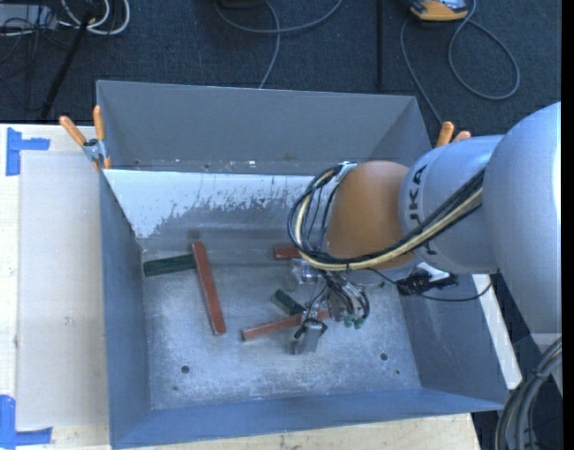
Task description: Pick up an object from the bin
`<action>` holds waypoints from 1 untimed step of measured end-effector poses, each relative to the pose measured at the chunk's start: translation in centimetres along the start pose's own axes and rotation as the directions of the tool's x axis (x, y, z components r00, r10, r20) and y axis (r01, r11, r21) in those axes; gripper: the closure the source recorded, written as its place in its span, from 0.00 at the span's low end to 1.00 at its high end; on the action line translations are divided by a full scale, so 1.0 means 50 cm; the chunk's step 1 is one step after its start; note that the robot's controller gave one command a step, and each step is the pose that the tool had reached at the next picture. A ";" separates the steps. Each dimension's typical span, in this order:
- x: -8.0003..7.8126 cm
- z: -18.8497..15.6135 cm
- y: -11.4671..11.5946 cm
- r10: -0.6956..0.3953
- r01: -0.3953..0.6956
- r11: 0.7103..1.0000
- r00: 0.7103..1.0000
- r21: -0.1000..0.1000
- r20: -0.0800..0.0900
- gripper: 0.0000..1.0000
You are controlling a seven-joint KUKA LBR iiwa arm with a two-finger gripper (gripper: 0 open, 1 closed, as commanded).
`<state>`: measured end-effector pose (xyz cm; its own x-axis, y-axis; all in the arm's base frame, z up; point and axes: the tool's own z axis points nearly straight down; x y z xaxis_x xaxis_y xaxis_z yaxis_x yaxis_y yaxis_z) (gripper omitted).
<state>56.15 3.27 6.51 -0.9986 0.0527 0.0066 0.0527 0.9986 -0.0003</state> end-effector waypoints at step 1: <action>0.003 -0.070 -0.019 0.140 -0.140 0.990 0.990 -0.002 0.009 0.00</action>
Offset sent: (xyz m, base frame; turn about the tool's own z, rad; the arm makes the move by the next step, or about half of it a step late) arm -0.0025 -0.0086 0.0349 0.1412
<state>55.97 2.34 10.03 -0.9813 0.1924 -0.0022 0.1924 0.9813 0.0004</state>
